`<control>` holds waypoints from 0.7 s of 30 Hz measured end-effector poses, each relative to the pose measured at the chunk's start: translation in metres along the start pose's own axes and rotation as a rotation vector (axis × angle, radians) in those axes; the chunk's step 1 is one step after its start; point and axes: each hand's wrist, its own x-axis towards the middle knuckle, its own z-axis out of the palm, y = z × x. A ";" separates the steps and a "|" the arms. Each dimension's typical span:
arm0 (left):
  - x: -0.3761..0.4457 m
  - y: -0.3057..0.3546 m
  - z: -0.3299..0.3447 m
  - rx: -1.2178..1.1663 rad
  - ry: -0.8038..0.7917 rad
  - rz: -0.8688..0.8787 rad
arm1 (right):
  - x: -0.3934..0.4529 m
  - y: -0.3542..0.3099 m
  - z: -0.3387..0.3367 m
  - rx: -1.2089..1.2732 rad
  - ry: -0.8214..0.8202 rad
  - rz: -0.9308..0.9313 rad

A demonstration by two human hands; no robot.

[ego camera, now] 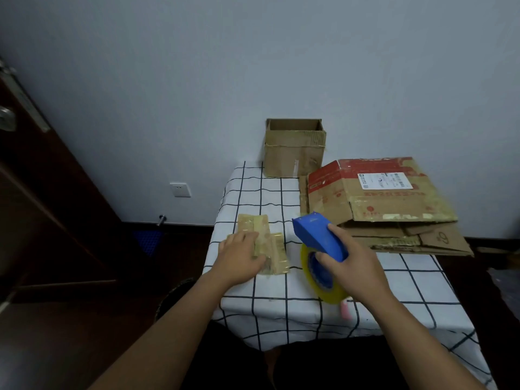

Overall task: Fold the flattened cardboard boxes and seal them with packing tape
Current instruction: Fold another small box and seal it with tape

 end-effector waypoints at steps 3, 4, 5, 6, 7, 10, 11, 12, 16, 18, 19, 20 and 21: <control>-0.001 0.009 -0.009 -0.286 0.047 -0.103 | -0.013 0.003 -0.012 0.218 0.027 -0.069; 0.000 0.013 -0.013 -0.391 0.084 -0.118 | -0.016 0.003 -0.016 0.273 0.013 -0.091; -0.001 0.019 -0.019 -0.495 0.119 -0.133 | -0.018 0.002 -0.019 0.318 -0.011 -0.110; -0.001 0.025 -0.026 -0.609 0.138 -0.155 | -0.020 0.001 -0.021 0.355 -0.040 -0.128; -0.003 0.032 -0.034 -0.731 0.129 -0.184 | -0.020 0.000 -0.024 0.382 -0.067 -0.139; -0.009 0.049 -0.059 -0.993 -0.008 -0.249 | -0.019 -0.003 -0.027 0.411 -0.119 -0.151; -0.011 0.051 -0.064 -1.020 -0.057 -0.254 | -0.019 -0.004 -0.027 0.404 -0.130 -0.161; -0.014 0.053 -0.069 -1.043 -0.107 -0.252 | -0.020 -0.006 -0.026 0.398 -0.142 -0.175; -0.024 0.049 -0.080 -1.198 -0.256 -0.195 | -0.022 -0.013 -0.022 0.425 -0.183 -0.226; -0.027 0.045 -0.080 -1.231 -0.306 -0.122 | -0.023 -0.016 -0.019 0.423 -0.194 -0.248; -0.029 0.042 -0.079 -1.242 -0.326 -0.088 | -0.024 -0.018 -0.018 0.423 -0.196 -0.257; -0.031 0.040 -0.078 -1.262 -0.340 -0.068 | -0.025 -0.019 -0.016 0.427 -0.198 -0.264; -0.033 0.038 -0.078 -1.289 -0.344 -0.063 | -0.025 -0.020 -0.015 0.432 -0.199 -0.269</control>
